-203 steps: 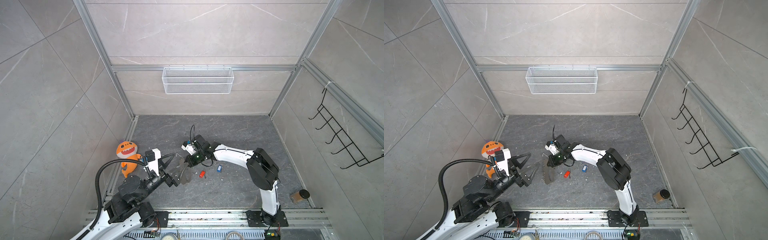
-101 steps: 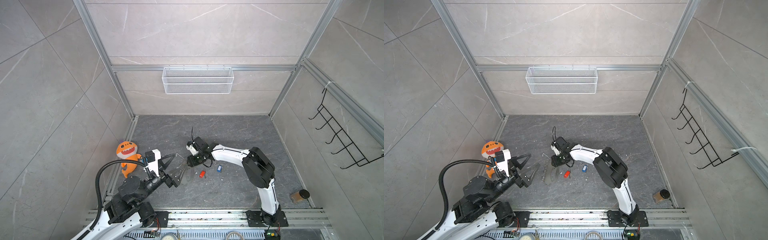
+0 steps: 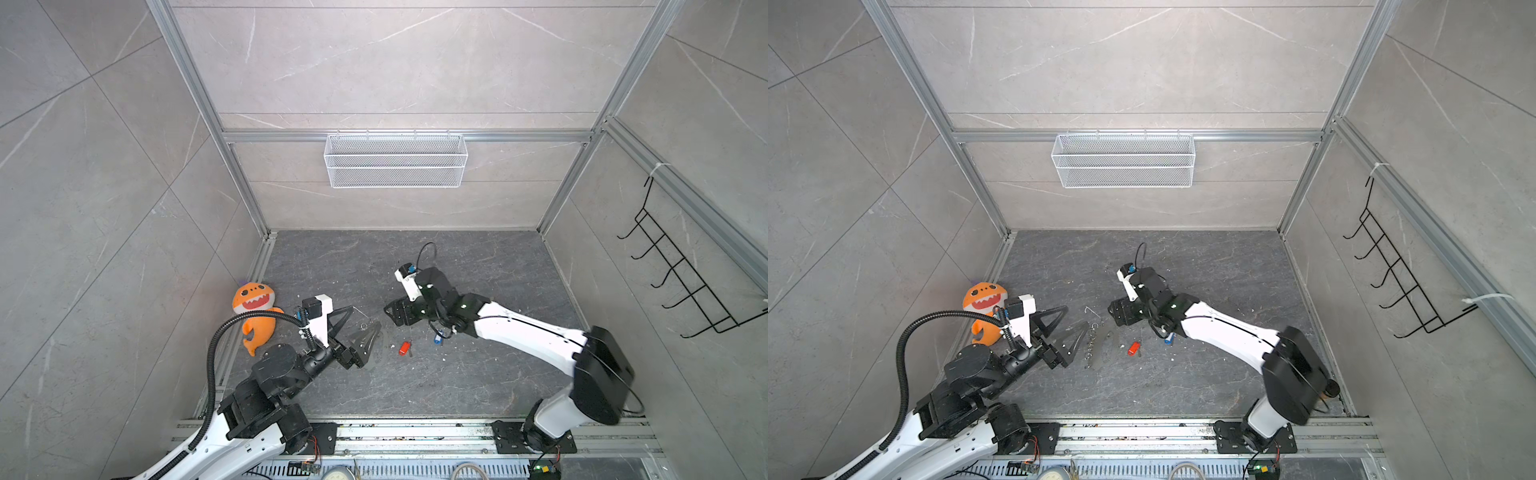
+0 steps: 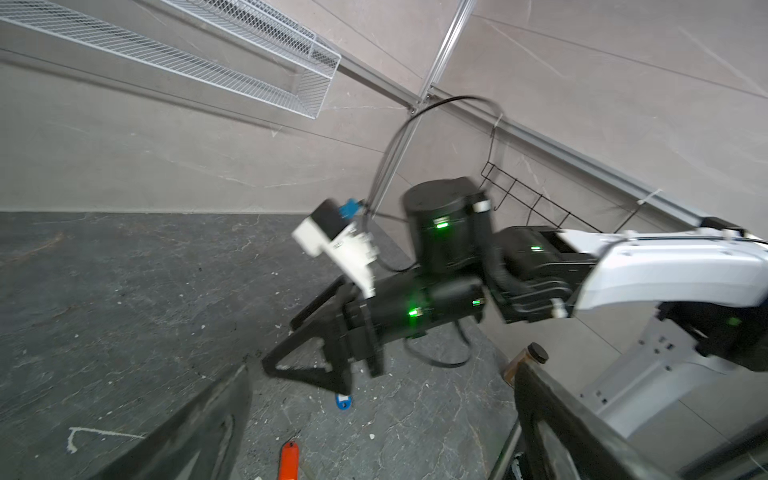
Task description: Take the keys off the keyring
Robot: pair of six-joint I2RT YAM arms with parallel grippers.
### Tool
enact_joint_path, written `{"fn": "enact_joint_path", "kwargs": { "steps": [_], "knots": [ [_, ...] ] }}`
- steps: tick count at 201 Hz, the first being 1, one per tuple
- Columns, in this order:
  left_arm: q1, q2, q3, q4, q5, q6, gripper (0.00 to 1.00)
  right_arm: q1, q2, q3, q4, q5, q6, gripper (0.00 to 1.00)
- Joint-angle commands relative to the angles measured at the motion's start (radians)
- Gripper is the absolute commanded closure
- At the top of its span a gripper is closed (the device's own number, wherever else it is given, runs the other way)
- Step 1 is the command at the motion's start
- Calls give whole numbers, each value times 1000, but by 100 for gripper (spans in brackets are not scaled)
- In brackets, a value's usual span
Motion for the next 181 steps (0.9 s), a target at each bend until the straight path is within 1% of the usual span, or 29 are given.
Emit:
{"fn": "enact_joint_path", "kwargs": {
  "steps": [1, 20, 28, 38, 47, 53, 55, 58, 61, 70, 77, 84, 93, 108, 133, 153, 167, 181],
  "knots": [
    [-2, 73, 49, -14, -166, 52, 0, -1, -128, -123, 98, 31, -15, 21],
    [0, 183, 85, -21, -266, 104, 0, -1, -228, -221, 157, 9, 7, 20],
    [5, 240, 104, -27, -330, 120, 0, -2, -263, -255, 179, 0, 15, 20],
    [33, 316, 123, -26, -348, 140, 0, -1, -296, -289, 197, -1, 26, 20],
    [89, 379, 143, -37, -331, 113, 0, -2, -321, -310, 208, 1, 33, 20],
    [145, 415, 151, -46, -289, 80, 0, 0, -335, -322, 212, 2, 36, 19],
    [164, 426, 154, -46, -280, 68, 0, 0, -339, -325, 213, 2, 37, 15],
    [199, 440, 155, -43, -232, 48, 0, -1, -345, -329, 214, 3, 39, 4],
    [234, 453, 153, -37, -198, 31, 0, 0, -351, -331, 213, 5, 39, 1],
    [335, 484, 138, -14, -129, -38, 0, 0, -363, -336, 206, 16, 42, 1],
    [392, 507, 119, 18, -104, -70, 0, 0, -374, -339, 201, 24, 43, 0],
    [426, 528, 97, 63, -115, -80, 0, 1, -384, -343, 197, 31, 38, 1],
    [450, 555, 76, 107, -162, -89, 0, 1, -397, -344, 186, 42, 36, 0],
    [467, 609, 61, 183, -220, -37, 0, 1, -419, -352, 182, 46, 29, 0],
    [512, 727, 127, 168, -332, 57, 0, 1, -450, -367, 185, 55, 20, 0],
    [567, 794, 156, 188, -356, 117, 0, 1, -467, -374, 178, 82, 11, 0],
    [619, 810, 132, 266, -351, 180, 0, 1, -480, -376, 169, 97, 4, 0],
    [682, 823, 99, 339, -323, 253, 0, 0, -494, -378, 162, 106, -5, 1]
  ]
}}
